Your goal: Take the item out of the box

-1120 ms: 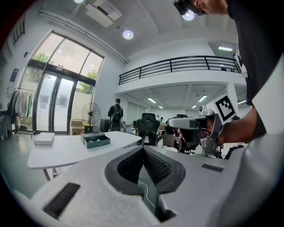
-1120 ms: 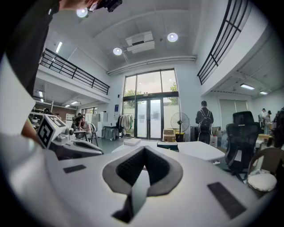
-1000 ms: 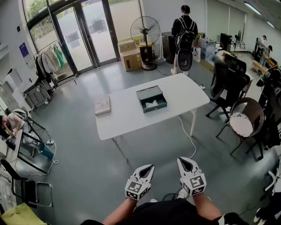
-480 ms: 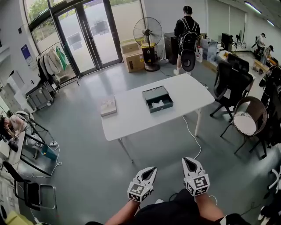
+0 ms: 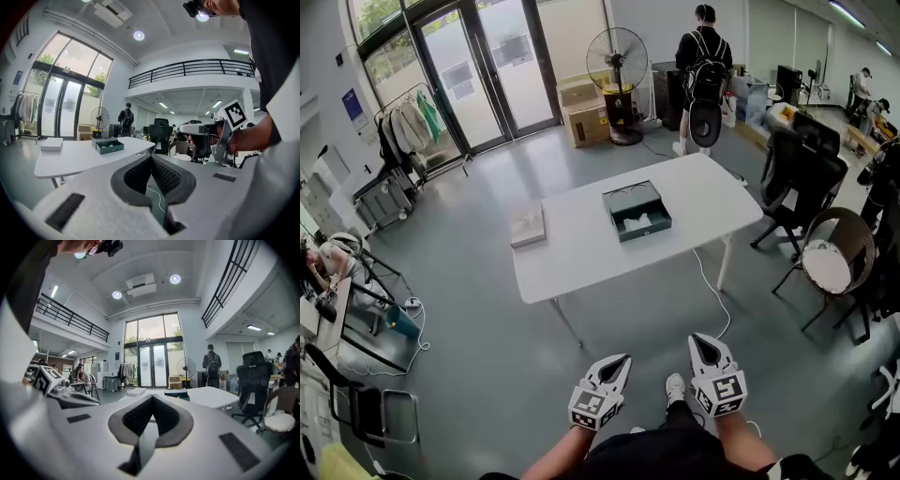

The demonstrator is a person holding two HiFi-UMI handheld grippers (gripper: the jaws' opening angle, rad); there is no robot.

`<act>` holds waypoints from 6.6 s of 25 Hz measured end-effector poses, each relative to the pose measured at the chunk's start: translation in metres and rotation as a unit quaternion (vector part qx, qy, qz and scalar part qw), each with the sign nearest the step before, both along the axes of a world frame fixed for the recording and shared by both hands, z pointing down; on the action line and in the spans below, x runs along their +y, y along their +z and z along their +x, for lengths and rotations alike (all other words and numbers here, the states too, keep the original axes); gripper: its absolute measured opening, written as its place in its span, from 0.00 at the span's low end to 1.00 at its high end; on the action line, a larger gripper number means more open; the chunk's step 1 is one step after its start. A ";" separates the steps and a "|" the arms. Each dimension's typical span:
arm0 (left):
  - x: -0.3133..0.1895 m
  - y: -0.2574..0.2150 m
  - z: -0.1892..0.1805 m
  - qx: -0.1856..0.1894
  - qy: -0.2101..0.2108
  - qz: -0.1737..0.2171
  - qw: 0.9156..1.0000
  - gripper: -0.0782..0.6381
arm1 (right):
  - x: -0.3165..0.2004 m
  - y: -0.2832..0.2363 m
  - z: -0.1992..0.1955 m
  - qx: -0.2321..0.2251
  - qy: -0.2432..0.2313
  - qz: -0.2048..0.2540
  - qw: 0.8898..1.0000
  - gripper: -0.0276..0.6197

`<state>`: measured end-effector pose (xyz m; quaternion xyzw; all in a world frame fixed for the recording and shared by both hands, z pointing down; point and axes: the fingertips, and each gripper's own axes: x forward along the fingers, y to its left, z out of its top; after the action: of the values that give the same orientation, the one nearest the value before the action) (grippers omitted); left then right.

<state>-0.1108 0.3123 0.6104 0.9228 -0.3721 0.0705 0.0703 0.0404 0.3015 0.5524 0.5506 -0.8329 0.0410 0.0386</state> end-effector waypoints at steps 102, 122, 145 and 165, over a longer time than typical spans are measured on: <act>-0.577 0.007 0.033 -0.020 -0.148 -0.025 0.989 0.12 | -0.598 0.044 -0.012 0.093 -0.290 -0.096 0.948 0.05; -0.577 0.023 0.032 -0.025 -0.175 -0.054 0.983 0.12 | -0.598 0.130 -0.056 0.259 -0.441 -0.138 0.848 0.17; -0.571 0.044 0.009 -0.027 -0.200 -0.086 0.976 0.12 | -0.579 0.213 -0.073 0.343 -0.491 -0.204 0.774 0.22; -0.566 0.043 -0.004 -0.020 -0.234 -0.097 0.967 0.12 | -0.578 0.254 -0.069 0.403 -0.505 -0.224 0.729 0.22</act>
<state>-0.1151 -0.2537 0.6537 0.7975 -0.5703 0.1059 0.1662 -0.0286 -0.2767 0.8061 -0.0112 -0.8610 -0.0254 0.5079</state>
